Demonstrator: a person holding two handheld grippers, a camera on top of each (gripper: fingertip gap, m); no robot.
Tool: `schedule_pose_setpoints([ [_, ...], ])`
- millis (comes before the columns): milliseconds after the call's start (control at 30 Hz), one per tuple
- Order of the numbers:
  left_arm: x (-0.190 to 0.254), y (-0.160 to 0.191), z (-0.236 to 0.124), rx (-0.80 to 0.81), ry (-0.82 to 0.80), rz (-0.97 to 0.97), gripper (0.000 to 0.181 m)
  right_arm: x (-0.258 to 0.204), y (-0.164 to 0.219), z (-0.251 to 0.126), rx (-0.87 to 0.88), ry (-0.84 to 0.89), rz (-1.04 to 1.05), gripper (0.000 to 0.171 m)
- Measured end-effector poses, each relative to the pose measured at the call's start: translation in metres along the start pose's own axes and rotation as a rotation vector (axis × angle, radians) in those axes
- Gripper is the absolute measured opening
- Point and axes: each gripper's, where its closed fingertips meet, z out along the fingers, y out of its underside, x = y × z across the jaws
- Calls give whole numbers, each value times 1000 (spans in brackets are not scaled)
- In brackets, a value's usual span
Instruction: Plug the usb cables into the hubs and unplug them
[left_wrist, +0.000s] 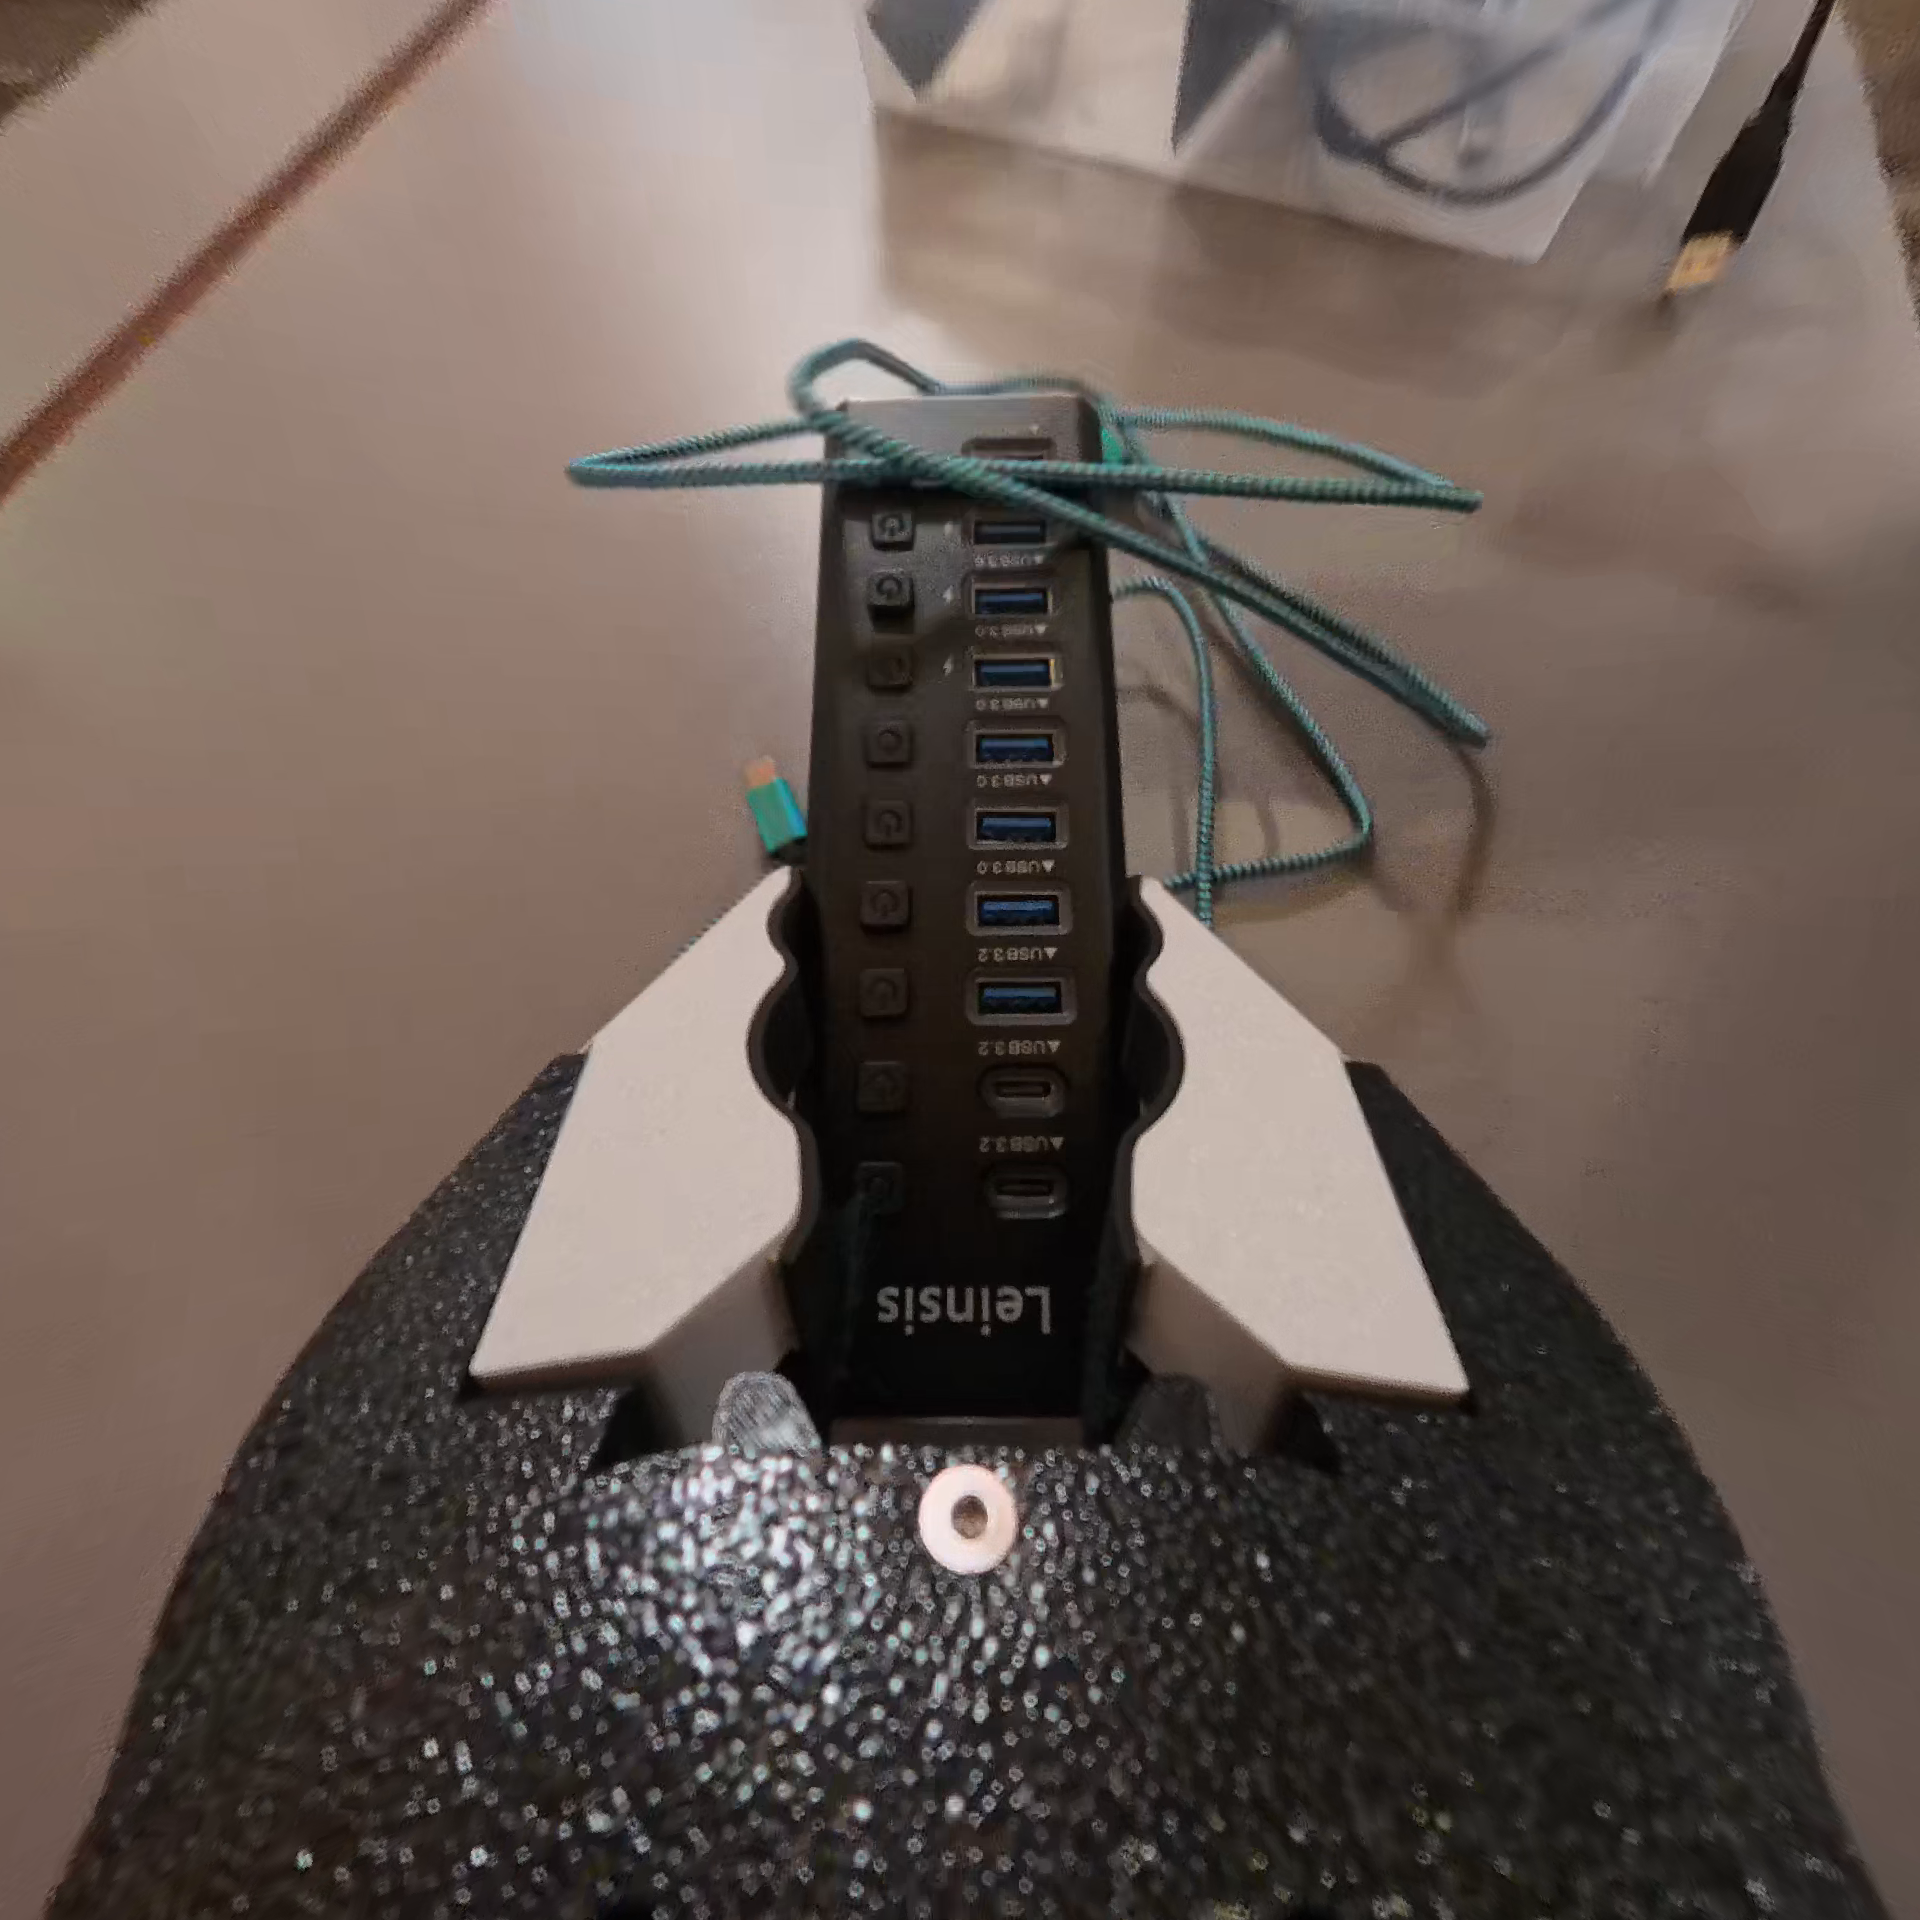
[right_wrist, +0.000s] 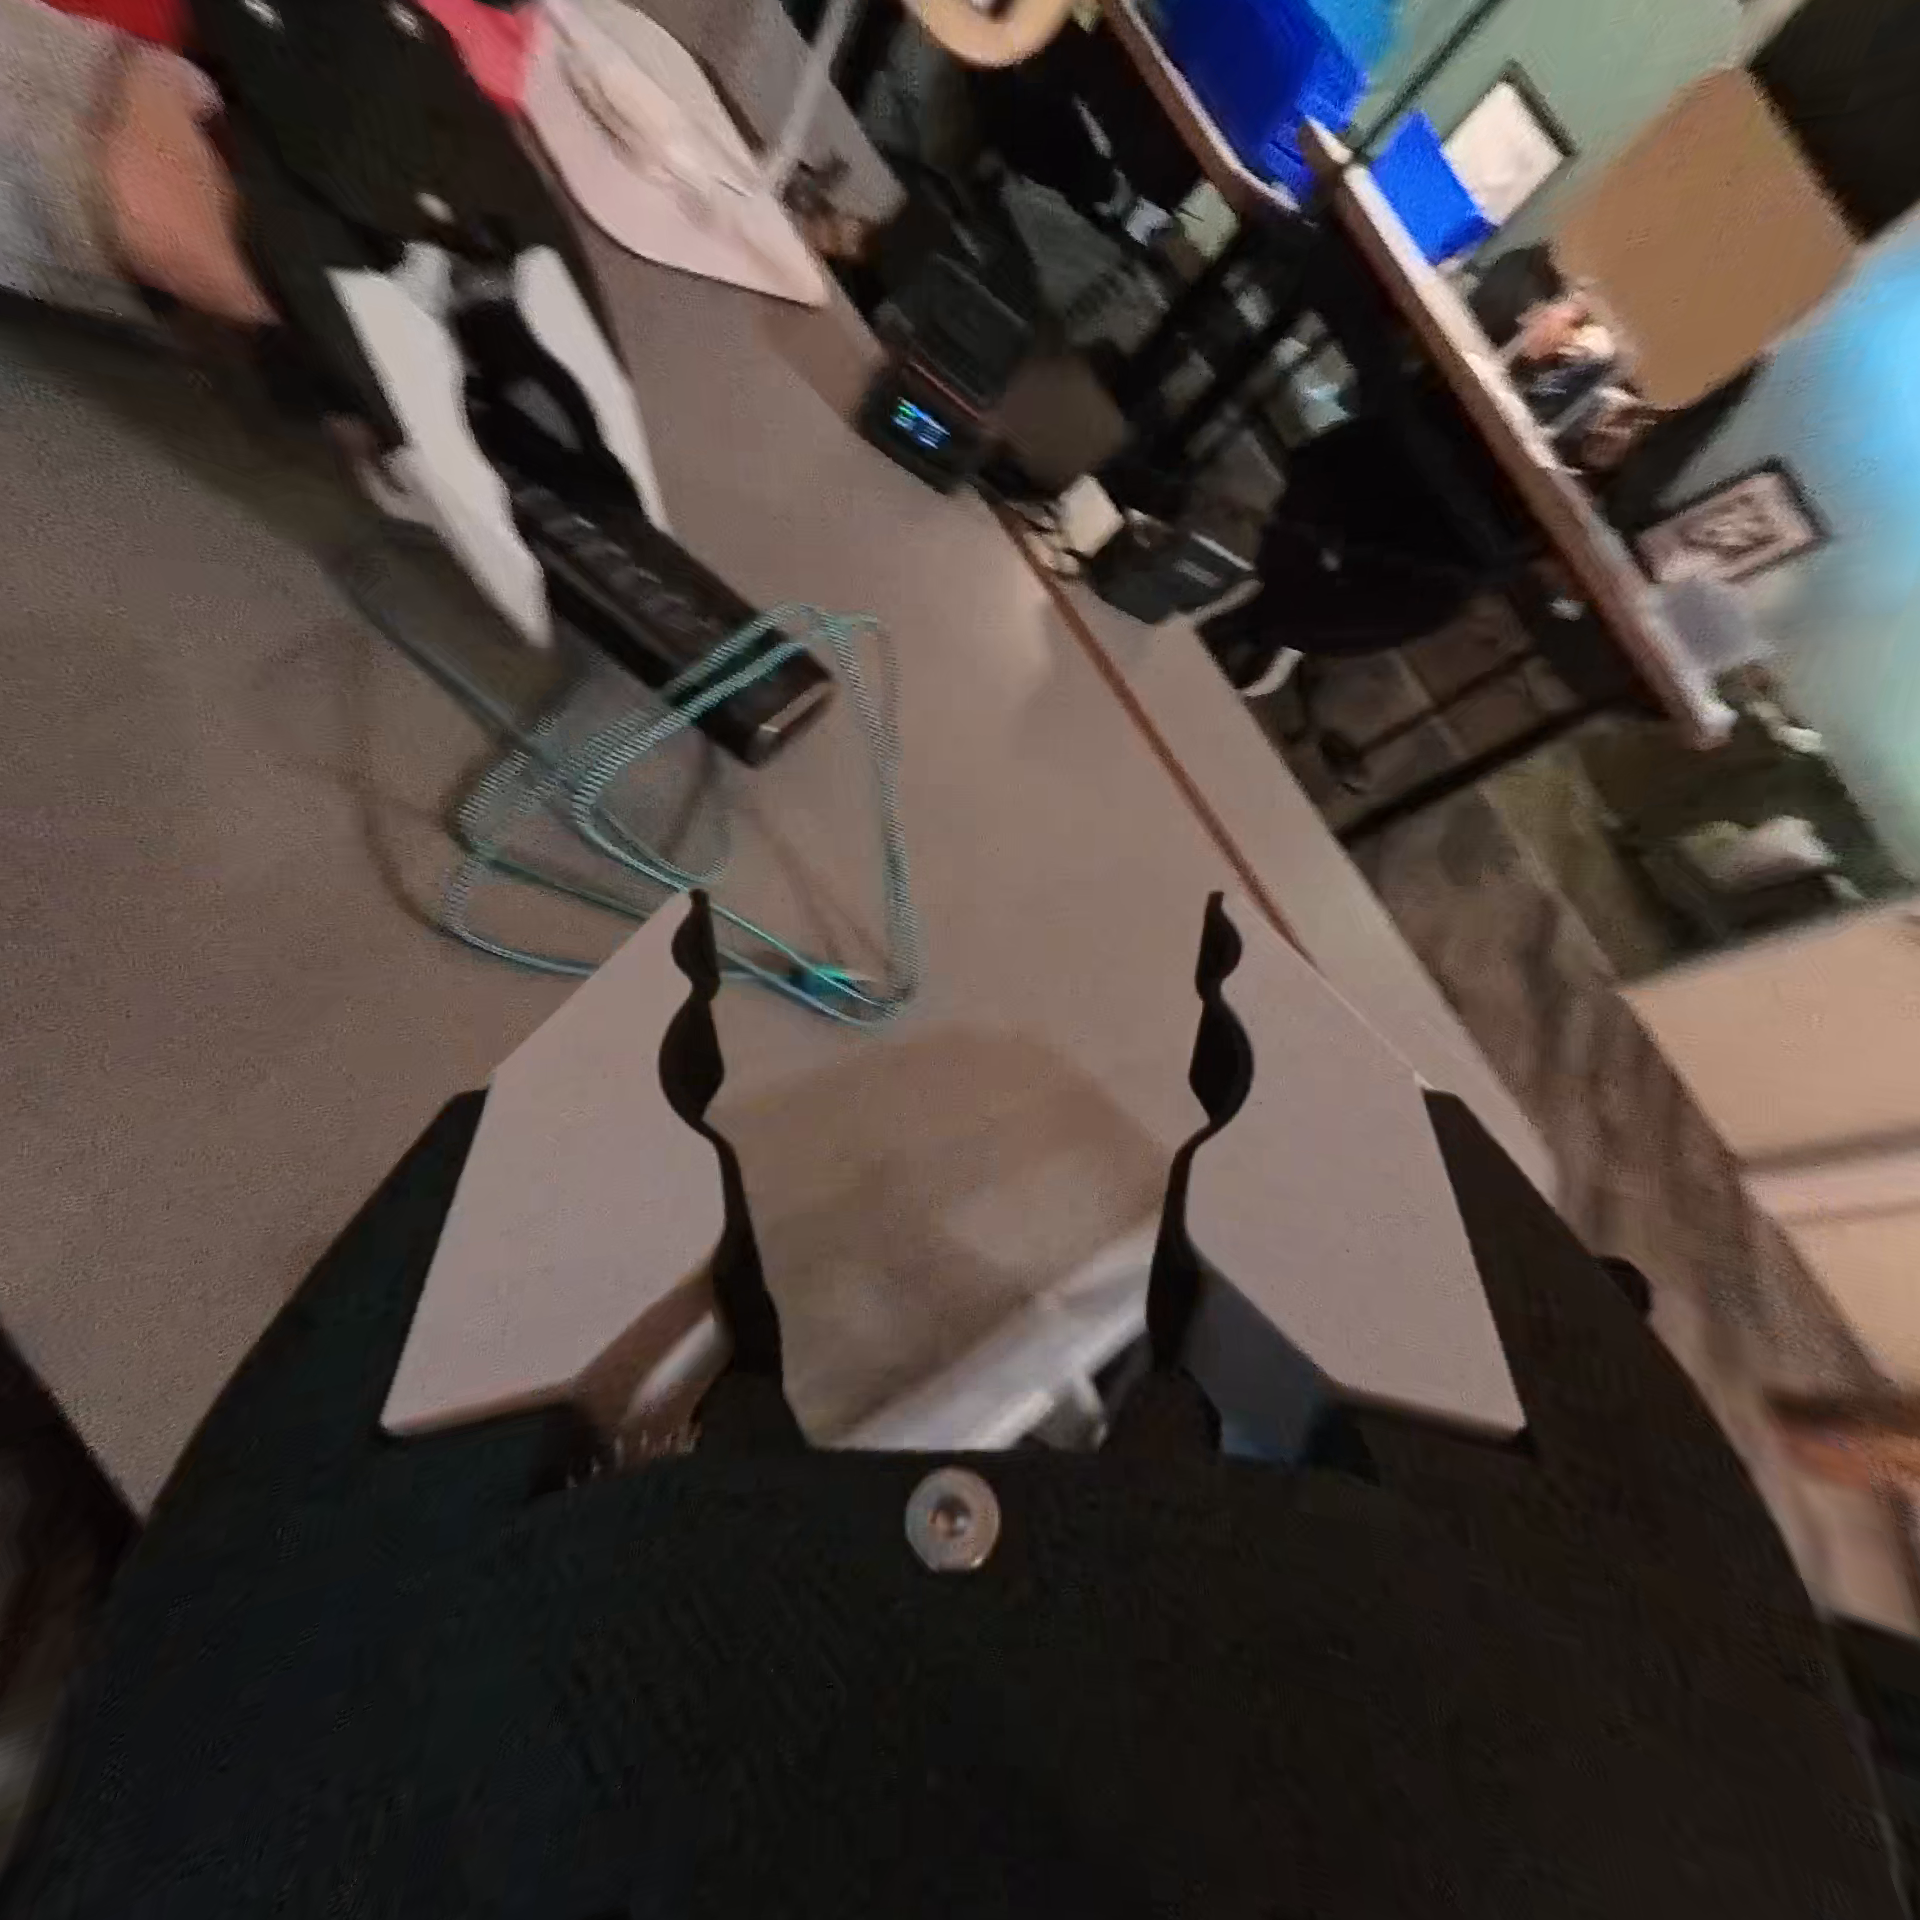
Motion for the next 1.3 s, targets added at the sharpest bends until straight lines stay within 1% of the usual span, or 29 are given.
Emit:
schedule_pose_setpoints([
  [33,-5,-4,-5,30,-16,-16,59,-21,-6,16,40,-88,47,93],
  [100,-21,-11,-14,87,-98,-39,58,-54,-7,47,72,-225,150,102],
  [167,-40,-13,-23,123,-214,-58,58,-78,-7,76,97,-316,280,111],
  [200,-48,-15,-28,144,-271,-59,58,-86,-7,90,103,-347,345,111],
  [267,-61,-17,-39,174,-364,-62,58,-101,3,116,56,-379,422,120],
  [300,-66,-19,-45,198,-404,-62,58,-109,10,128,9,-395,423,122],
  [367,-73,-24,-56,243,-458,-74,58,-127,24,145,-101,-455,397,133],
  [400,-75,-27,-60,262,-477,-80,58,-134,28,152,-147,-484,382,136],
  [467,-77,-30,-67,294,-498,-78,58,-146,32,163,-200,-534,353,135],
  [567,-77,-32,-69,302,-507,-61,58,-158,35,173,-261,-596,316,118],
  [667,-75,-31,-65,285,-496,-53,58,-158,30,178,-276,-605,313,96],
  [733,-73,-29,-62,274,-488,-50,58,-154,29,181,-288,-587,331,74],
  [767,-73,-29,-61,271,-486,-48,58,-153,28,182,-291,-580,337,68],
  [800,-73,-28,-60,269,-484,-47,58,-153,28,181,-292,-578,338,58],
  [867,-73,-28,-60,267,-486,-45,58,-155,27,178,-285,-588,321,27],
  [933,-74,-28,-61,270,-487,-47,58,-158,27,174,-274,-582,283,12],
  [1000,-75,-28,-62,277,-491,-51,58,-154,32,169,-275,-526,200,4],
  [1067,-75,-27,-63,279,-489,-55,58,-146,31,157,-254,-472,115,4],
  [1133,-75,-27,-62,283,-490,-50,58,-134,19,136,-199,-442,118,3],
  [1200,-75,-27,-61,280,-486,-46,58,-106,1,105,-131,-377,115,3],
  [1300,-73,-27,-59,276,-475,-41,58,-52,-24,42,-47,-262,68,3],
])
